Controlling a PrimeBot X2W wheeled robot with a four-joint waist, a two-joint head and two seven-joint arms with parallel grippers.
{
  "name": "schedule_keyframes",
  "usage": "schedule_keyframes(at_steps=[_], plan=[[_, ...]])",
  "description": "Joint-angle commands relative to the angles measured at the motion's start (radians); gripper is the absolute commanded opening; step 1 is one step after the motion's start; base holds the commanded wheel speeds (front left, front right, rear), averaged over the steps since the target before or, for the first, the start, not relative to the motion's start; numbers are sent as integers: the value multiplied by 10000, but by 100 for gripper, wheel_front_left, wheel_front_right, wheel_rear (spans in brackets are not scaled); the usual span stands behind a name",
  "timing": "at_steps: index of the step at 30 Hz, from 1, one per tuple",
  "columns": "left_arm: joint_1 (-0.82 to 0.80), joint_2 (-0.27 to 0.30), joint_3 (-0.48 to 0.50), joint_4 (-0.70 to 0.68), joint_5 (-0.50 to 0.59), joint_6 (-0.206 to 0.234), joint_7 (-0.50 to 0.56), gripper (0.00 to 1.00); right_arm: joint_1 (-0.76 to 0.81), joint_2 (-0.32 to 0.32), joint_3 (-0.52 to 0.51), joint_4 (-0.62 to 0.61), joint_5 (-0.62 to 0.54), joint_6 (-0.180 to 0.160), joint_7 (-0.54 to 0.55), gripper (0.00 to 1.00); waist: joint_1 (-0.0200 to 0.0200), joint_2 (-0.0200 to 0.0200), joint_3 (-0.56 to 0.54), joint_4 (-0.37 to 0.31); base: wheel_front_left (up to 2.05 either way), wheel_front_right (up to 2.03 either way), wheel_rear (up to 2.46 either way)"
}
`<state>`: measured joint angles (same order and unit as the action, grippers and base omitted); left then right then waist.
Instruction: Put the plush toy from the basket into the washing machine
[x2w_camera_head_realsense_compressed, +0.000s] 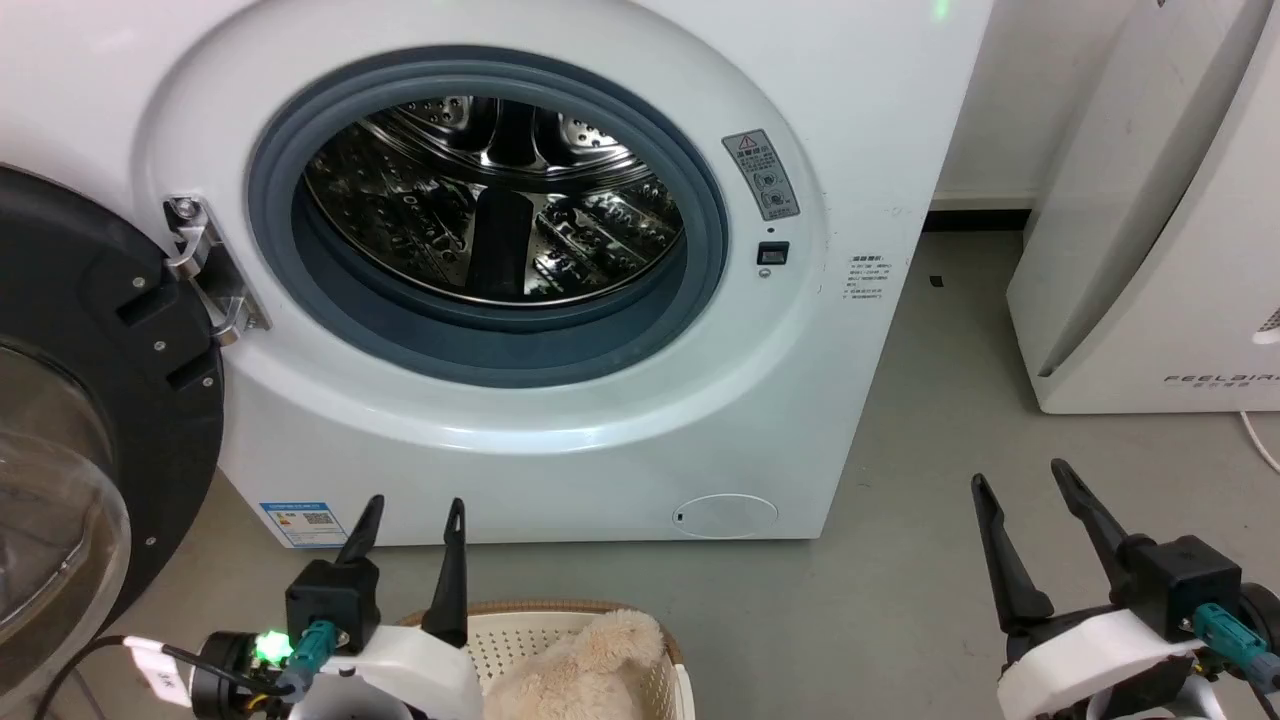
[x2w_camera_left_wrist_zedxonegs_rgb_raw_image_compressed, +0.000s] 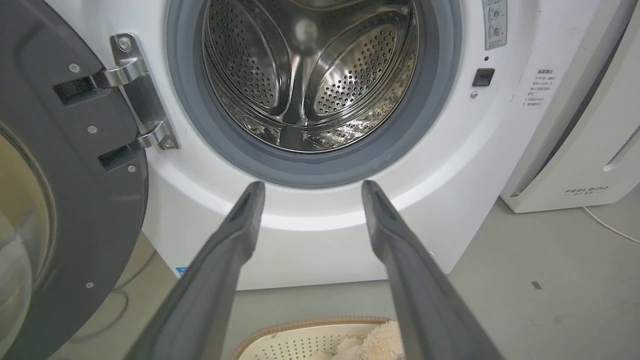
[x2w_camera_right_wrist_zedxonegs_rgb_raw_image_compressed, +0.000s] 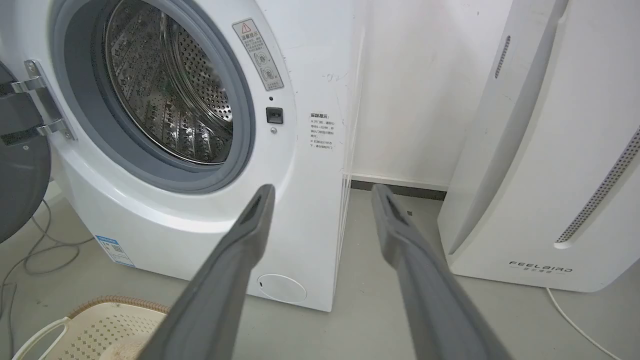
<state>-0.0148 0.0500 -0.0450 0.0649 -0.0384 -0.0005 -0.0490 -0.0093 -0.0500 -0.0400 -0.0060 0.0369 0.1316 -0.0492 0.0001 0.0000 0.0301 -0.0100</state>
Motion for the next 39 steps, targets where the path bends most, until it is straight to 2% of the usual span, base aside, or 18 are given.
schedule_keyframes(at_steps=[1, 24, 39], plan=[[-44, 2, -57, 157, -39, -42, -110, 100, 58, -1, -45, -56, 146, -2, -120, 100, 0, 0, 48, -23, 0, 0, 0], [-1119, 171, -710, 2680, -179, -387, -478, 100, -174, -1, -130, -371, 340, -4, -577, 100, -1, 0, 1202, -448, 0, 0, 0], [-2326, 480, -1806, 4957, -543, -651, -46, 100, -384, -1, -198, -486, 669, -5, -889, 100, -1, 0, 2271, -963, 0, 0, 0]])
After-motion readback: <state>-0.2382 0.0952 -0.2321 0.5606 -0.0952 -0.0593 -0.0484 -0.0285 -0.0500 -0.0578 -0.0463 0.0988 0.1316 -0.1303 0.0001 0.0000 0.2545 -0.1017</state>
